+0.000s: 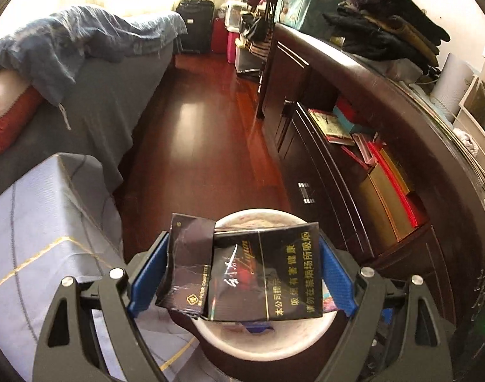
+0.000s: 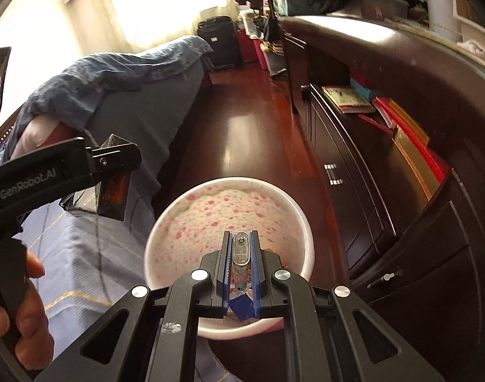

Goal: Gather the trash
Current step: 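Open both tools to drop the pack and lighter into the basket, then move both tools back over the table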

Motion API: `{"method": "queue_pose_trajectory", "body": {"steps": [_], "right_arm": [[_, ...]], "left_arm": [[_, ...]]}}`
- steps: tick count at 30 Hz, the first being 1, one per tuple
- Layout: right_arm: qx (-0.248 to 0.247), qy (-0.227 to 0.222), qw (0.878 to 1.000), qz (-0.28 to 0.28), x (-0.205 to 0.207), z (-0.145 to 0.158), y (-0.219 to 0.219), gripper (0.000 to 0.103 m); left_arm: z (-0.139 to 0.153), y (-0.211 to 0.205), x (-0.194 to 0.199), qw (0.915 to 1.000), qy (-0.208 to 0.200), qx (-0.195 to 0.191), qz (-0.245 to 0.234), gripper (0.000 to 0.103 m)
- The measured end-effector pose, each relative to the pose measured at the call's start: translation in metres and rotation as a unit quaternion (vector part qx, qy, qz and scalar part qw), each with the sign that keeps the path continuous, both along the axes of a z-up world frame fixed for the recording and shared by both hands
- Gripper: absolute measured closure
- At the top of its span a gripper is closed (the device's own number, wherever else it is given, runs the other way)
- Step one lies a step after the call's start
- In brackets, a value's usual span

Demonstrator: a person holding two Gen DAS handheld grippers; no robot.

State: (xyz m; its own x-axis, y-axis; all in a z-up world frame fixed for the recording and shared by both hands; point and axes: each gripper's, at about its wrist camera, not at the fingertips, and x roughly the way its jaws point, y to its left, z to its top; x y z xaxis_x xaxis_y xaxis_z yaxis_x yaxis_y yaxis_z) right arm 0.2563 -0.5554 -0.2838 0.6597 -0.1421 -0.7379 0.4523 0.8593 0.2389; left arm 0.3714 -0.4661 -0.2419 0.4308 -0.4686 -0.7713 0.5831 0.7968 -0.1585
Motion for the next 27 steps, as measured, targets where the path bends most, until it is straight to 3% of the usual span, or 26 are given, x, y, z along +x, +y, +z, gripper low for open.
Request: {"method": "queue_pose_trajectory", "body": {"steps": [4, 5, 6, 8, 15, 23, 27], "right_arm": [[0.005, 0.005, 1.000, -0.014, 0.009, -0.012, -0.006, 0.089], [0.005, 0.004, 1.000, -0.016, 0.010, -0.015, -0.007, 0.085], [0.004, 0.003, 1.000, -0.020, 0.011, -0.018, -0.009, 0.073], [-0.001, 0.006, 1.000, -0.027, 0.013, -0.021, -0.009, 0.061], [-0.009, 0.012, 0.999, -0.033, 0.009, -0.023, -0.003, 0.055], [-0.008, 0.023, 0.999, -0.024, -0.007, -0.007, 0.019, 0.048], [-0.015, 0.013, 1.000, -0.002, -0.016, 0.013, 0.043, 0.038]], "left_arm": [[-0.009, -0.010, 0.006, 0.9997, 0.021, -0.006, -0.011, 0.014], [-0.010, -0.012, 0.008, 0.9996, 0.026, -0.005, -0.012, 0.013], [-0.012, -0.013, 0.010, 0.9995, 0.030, -0.005, -0.011, 0.011], [-0.011, -0.012, 0.012, 0.9994, 0.032, -0.006, -0.009, 0.004], [0.000, -0.003, 0.013, 0.9999, 0.016, -0.003, -0.001, 0.004], [0.020, 0.035, 0.003, 0.9995, -0.011, 0.000, 0.031, 0.004], [0.032, 0.066, -0.006, 0.9980, -0.030, 0.011, 0.055, 0.004]]}}
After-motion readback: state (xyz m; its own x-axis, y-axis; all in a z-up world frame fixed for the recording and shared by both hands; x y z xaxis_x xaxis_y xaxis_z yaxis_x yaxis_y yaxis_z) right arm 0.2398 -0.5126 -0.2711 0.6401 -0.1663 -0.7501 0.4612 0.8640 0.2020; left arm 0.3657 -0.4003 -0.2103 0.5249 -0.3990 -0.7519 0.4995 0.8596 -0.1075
